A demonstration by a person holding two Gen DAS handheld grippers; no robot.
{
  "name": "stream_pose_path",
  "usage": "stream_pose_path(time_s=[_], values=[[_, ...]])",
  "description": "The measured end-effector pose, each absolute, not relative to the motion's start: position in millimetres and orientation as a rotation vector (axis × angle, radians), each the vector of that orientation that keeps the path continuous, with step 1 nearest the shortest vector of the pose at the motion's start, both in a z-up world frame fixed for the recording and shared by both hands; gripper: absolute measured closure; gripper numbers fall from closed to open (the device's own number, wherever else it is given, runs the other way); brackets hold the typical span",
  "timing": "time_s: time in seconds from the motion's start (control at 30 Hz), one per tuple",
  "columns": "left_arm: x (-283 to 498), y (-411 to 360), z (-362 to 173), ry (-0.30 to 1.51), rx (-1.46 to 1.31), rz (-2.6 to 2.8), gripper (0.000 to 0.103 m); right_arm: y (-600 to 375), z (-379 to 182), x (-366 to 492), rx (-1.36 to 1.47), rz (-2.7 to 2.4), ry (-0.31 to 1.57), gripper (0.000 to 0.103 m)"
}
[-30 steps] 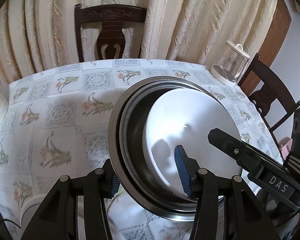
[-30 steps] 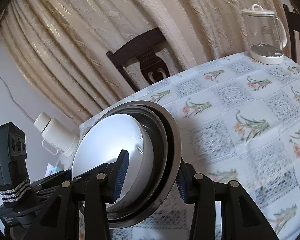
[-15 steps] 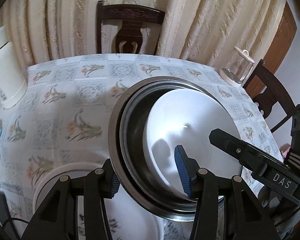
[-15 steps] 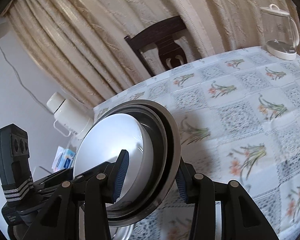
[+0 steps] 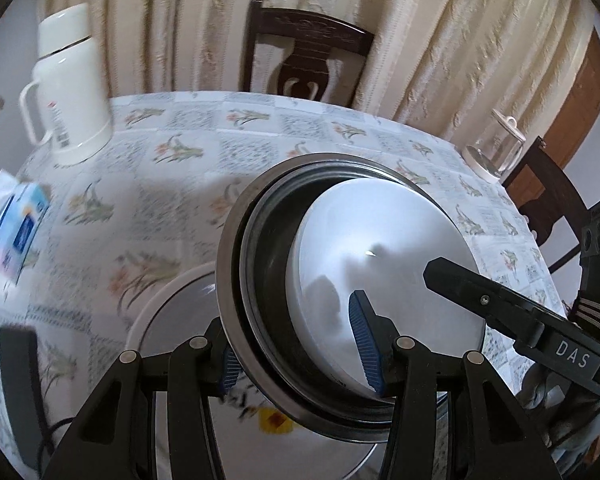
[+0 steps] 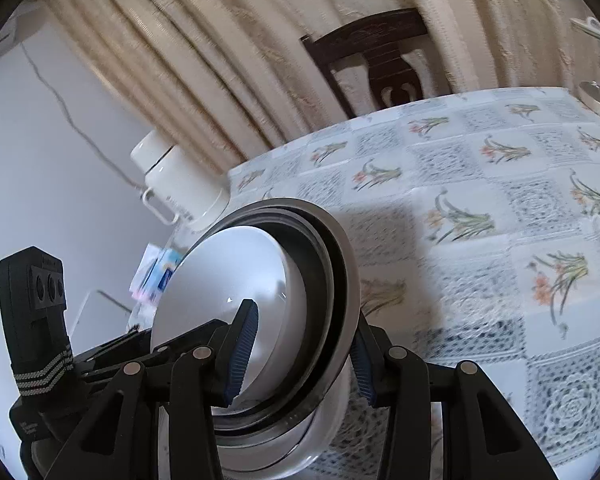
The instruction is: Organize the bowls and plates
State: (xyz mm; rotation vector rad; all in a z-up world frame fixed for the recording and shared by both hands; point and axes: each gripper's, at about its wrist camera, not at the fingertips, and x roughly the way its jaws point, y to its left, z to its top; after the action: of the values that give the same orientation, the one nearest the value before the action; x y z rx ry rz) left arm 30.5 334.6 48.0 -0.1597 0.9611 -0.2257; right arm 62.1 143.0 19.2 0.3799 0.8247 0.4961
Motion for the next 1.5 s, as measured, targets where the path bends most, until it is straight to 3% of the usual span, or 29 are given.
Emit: stream_pose_path(time_s=[0.47, 1.5], values=[[-5, 379, 23, 0.996, -0.243, -0.160, 0.053, 179, 0, 46, 0.313, 0.548, 0.889, 0.056], [-11, 386, 4, 1.039, -0.264, -0.141, 0.053, 192, -18, 45, 0.284, 0.550, 0.929, 0.054]])
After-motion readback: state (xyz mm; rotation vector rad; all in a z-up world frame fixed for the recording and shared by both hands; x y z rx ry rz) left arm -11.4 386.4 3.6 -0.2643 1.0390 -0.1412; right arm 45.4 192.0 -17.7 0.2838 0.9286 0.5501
